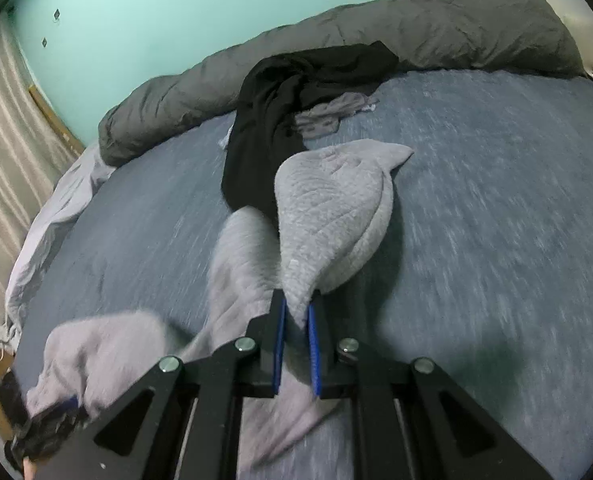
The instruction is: Fold clothes
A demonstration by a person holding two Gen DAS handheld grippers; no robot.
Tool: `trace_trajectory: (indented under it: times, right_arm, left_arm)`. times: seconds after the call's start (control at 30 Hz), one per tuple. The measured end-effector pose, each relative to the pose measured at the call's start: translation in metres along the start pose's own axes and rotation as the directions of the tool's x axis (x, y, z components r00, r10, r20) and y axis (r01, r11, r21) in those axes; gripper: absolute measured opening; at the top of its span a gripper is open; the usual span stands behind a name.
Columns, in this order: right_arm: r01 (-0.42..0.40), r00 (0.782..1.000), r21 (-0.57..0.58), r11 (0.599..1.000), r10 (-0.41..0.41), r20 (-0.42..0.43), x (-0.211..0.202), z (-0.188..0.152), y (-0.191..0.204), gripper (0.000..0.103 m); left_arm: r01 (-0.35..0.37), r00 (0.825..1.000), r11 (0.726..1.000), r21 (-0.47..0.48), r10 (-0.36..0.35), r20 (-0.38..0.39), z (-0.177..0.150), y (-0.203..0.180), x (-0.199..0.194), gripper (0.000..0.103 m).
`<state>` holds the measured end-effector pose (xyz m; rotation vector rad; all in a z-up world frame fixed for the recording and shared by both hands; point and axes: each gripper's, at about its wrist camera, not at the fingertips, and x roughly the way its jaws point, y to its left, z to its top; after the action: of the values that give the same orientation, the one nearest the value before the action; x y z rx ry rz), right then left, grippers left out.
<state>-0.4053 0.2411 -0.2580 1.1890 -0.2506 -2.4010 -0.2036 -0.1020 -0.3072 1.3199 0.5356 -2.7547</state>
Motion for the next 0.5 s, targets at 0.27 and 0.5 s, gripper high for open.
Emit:
trace_trajectory:
  times: [0.27, 0.5]
  right_arm:
    - [-0.006, 0.994, -0.020, 1.000, 0.003, -0.113, -0.056, -0.062, 0.005, 0.010]
    - [0.008, 0.982, -0.024, 1.000, -0.012, -0.189, -0.065, -0.108, 0.007, 0.012]
  left_arm:
    - [-0.010, 1.000, 1.000, 0.009, 0.010, 0.001, -0.001, -0.002, -0.001, 0.053]
    - [-0.021, 1.000, 1.000, 0.017, 0.021, 0.000, -0.002, -0.003, -0.002, 0.054]
